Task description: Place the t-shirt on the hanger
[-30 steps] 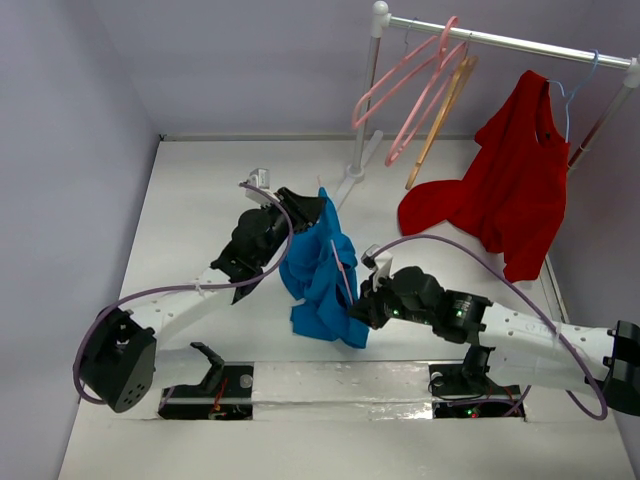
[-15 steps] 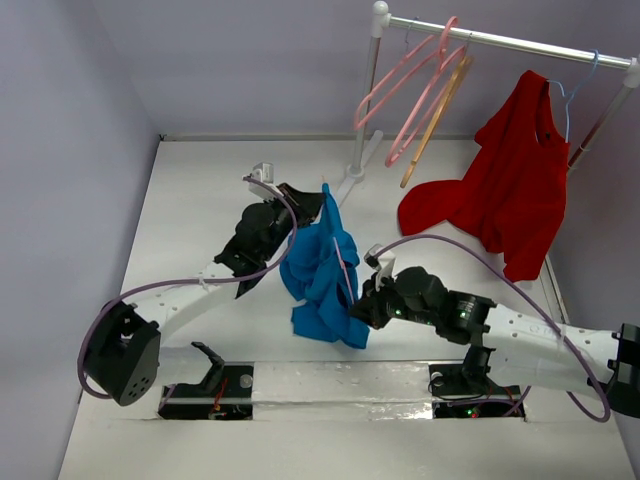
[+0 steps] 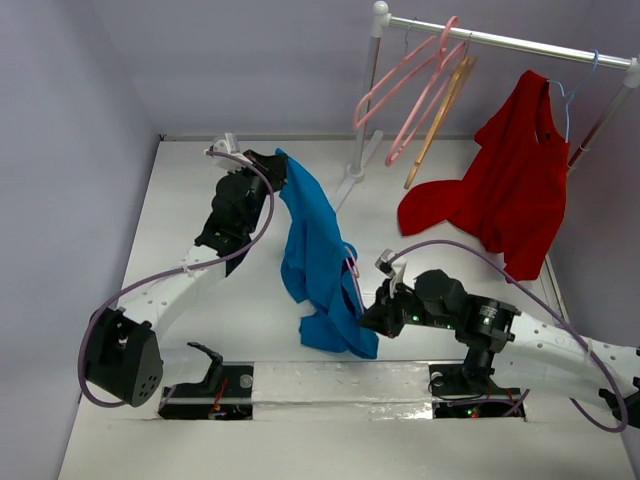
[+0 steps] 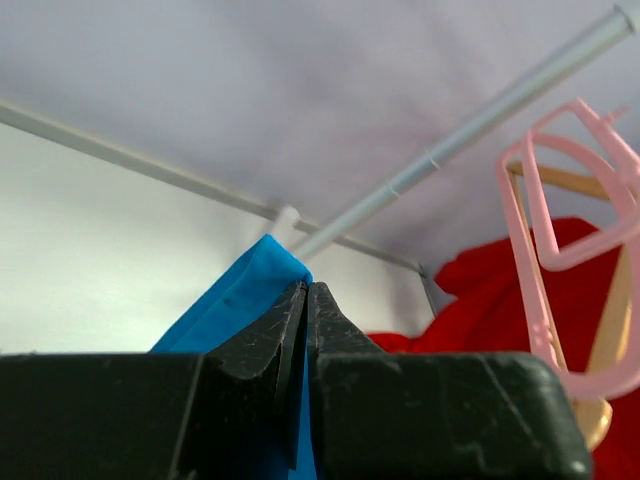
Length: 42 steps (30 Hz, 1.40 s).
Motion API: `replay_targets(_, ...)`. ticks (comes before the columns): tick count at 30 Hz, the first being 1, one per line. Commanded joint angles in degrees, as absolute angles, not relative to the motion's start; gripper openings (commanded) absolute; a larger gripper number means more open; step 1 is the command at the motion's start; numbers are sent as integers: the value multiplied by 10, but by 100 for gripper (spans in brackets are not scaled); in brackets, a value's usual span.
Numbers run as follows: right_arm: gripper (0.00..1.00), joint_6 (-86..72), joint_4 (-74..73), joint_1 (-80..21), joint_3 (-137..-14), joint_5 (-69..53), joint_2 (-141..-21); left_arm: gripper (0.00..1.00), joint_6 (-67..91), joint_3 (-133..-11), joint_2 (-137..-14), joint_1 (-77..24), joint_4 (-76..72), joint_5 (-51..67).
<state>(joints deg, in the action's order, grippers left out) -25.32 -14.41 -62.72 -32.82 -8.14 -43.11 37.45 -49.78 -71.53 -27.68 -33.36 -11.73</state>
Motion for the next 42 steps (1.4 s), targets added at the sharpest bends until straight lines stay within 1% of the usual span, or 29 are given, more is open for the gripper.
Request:
replay_targets(1, 0, -242, -170, -631, -374, -119, -409, 0, 343, -539, -711, -257, -327, -145)
replay_targets(6, 0, -233, -224, -631, -433, -141, -375, 0, 316, -553, -708, -236, -308, -192)
replay_targets(9, 0, -229, -257, -631, -474, -139, -353, 0, 320, -547, -702, -220, -303, -187)
replay_targets(10, 0, -225, -284, -631, -504, -127, -339, 0, 329, -534, -690, -220, -308, -179)
replay_targets(11, 0, -225, -284, -631, -504, -127, -339, 0, 329, -534, -690, -220, -308, -179)
replay_targets(19, 0, -221, -378, -631, -637, -69, -317, 0, 359, -462, -629, -220, -320, -162)
replay_targets(23, 0, -226, -403, -631, -657, -33, -316, 0, 368, -426, -595, -225, -317, -147)
replay_targets(24, 0, -228, -403, -631, -654, -23, -316, 11, 366, -421, -587, -225, -314, -145)
replay_targets(26, 0, -231, -400, -631, -636, -12, -317, 31, 353, -414, -561, -266, -306, -155)
replay_targets(27, 0, -232, -395, -631, -629, -4, -317, 46, 332, -413, -551, -288, -299, -190)
replay_targets(28, 0, -234, -382, -631, -621, -4, -317, 51, 319, -415, -535, -340, -281, -215)
replay_targets(29, 0, -234, -377, -631, -611, 16, -317, 55, 306, -416, -526, -366, -270, -242)
replay_targets(30, 0, -236, -372, -631, -606, 27, -321, 57, 285, -419, -517, -390, -253, -290)
replay_targets(32, 0, -231, -346, -631, -594, 33, -323, 54, 280, -412, -487, -444, -247, -299)
replay_targets(33, 0, -230, -340, -631, -585, 43, -324, 50, 280, -410, -479, -462, -248, -283)
replay_targets(34, 0, -229, -328, -631, -582, 49, -332, 49, 288, -407, -469, -483, -249, -274)
replay_targets(35, 0, -227, -322, -631, -579, 54, -337, 47, 292, -403, -468, -533, -251, -265)
replay_targets(36, 0, -225, -316, -631, -573, 60, -343, 46, 293, -403, -468, -561, -262, -250)
replay_targets(39, 0, -221, -300, -631, -567, 79, -365, 45, 286, -403, -485, -664, -275, -255)
replay_targets(42, 0, -221, -287, -631, -559, 88, -381, 45, 302, -403, -513, -706, -297, -220)
